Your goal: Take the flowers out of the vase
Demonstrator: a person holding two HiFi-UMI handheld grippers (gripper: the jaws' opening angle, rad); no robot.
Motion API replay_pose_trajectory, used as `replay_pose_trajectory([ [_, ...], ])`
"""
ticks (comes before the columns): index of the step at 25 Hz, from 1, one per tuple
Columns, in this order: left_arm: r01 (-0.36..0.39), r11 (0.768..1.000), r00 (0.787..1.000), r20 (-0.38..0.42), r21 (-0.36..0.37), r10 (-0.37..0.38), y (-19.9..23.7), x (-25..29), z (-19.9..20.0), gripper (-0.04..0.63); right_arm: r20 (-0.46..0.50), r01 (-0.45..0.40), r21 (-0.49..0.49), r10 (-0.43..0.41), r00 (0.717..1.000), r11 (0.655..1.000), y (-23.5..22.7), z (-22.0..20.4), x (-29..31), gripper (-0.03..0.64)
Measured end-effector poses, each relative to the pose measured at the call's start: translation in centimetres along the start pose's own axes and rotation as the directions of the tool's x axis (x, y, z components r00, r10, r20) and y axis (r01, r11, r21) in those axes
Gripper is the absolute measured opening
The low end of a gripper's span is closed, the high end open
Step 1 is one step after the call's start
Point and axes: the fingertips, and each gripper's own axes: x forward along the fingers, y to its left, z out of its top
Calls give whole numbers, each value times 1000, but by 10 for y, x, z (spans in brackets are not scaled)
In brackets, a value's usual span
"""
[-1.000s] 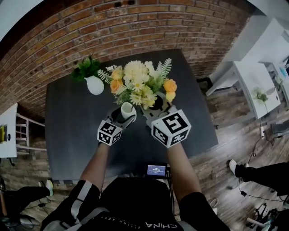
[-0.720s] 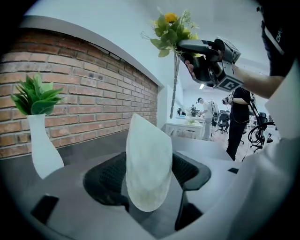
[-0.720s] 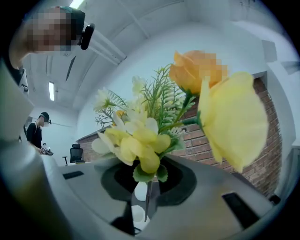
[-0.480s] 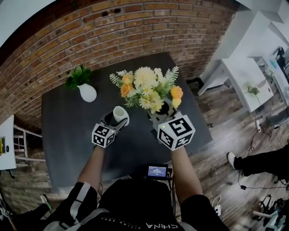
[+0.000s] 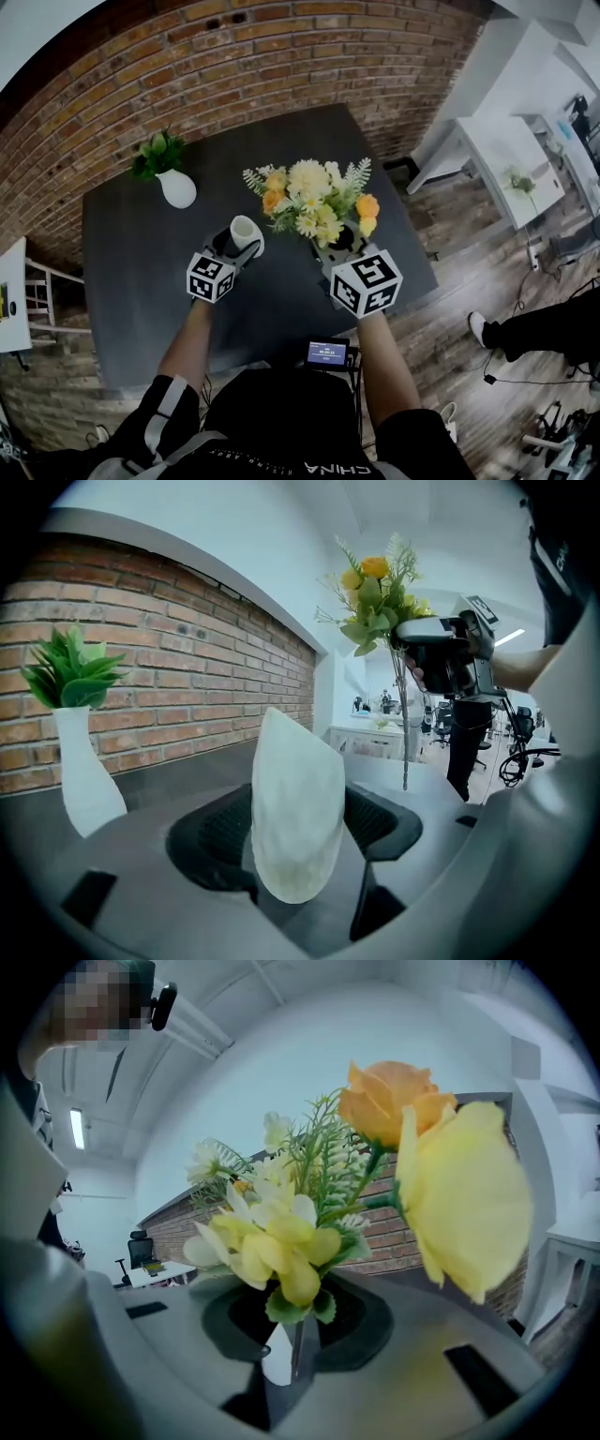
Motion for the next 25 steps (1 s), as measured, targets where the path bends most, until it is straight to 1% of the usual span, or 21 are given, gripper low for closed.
replay_pose_trajectory([
  [4,-4,1000,1000,-3,-9,4,0,0,-1,310,-28,8,4,-8,1000,1000,-5,-6,-1,72],
  [7,-9,1000,1000,-2,-20,9,1,-1,-1,309,-75,11,10,-10,997,1000,-12,-17,-1,74],
  [10,-13,1000,1000,-1,-21,13,0,-2,-2,310,-156,19,30,-14,988,999,-24,-36,0,74],
  [14,-15,1000,1000,-2,-12,15,-2,0,-1,310,-282,29,48,-14,959,998,-41,-66,4,74],
  [16,-16,1000,1000,-2,-11,16,-2,0,-1,310,-343,21,62,2,939,998,-45,-80,8,74],
  [18,-18,1000,1000,1,-14,18,-2,0,-1,310,-411,8,87,28,911,996,-48,-97,15,72],
  [22,-19,1000,1000,1,-15,19,-2,1,0,309,-541,-10,169,101,835,986,-54,-142,33,74],
  [25,-24,1000,1000,3,-19,24,-5,1,-1,310,-605,-11,200,133,785,980,-57,-172,44,74],
])
